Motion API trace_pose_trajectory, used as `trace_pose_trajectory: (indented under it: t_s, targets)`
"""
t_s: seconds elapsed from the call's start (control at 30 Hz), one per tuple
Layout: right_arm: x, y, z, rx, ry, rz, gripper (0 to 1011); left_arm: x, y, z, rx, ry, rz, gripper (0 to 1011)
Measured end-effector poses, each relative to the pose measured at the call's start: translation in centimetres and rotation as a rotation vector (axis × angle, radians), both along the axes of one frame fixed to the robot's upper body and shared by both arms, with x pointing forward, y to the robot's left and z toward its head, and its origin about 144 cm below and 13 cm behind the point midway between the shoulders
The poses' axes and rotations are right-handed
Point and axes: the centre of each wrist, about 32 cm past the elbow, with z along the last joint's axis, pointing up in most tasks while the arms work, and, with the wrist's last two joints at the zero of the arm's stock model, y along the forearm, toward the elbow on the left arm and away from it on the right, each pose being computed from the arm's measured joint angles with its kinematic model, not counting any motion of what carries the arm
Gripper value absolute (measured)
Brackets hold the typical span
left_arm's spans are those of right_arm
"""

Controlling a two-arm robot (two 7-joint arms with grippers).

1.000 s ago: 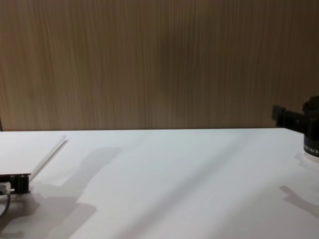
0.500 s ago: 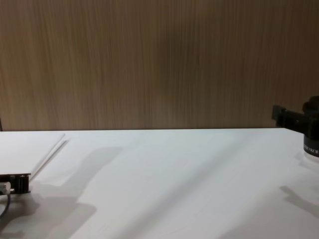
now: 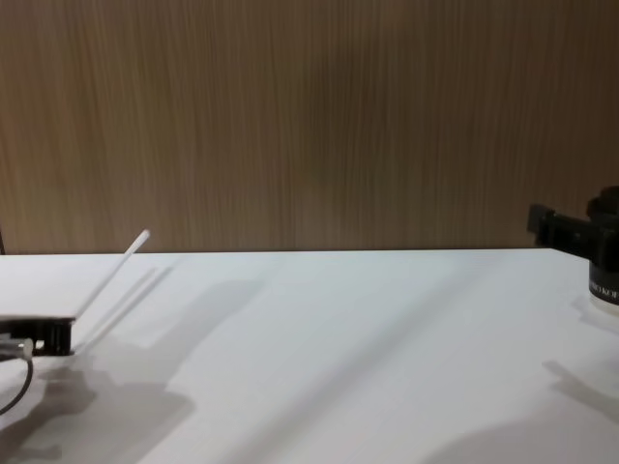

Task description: Pick up the straw with one hand, pass it to the other hand, and insert it into the cup.

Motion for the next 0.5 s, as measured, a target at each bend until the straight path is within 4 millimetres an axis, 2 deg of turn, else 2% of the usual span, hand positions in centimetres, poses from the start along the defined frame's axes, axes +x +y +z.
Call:
trace_pose_trajectory:
  t_s: [0.5]
  targets:
    - [0.00, 0.00, 0.00, 0.000, 0.000, 0.000, 1001, 0.09, 0.02, 0.83, 0.077, -0.186, -0.138, 0]
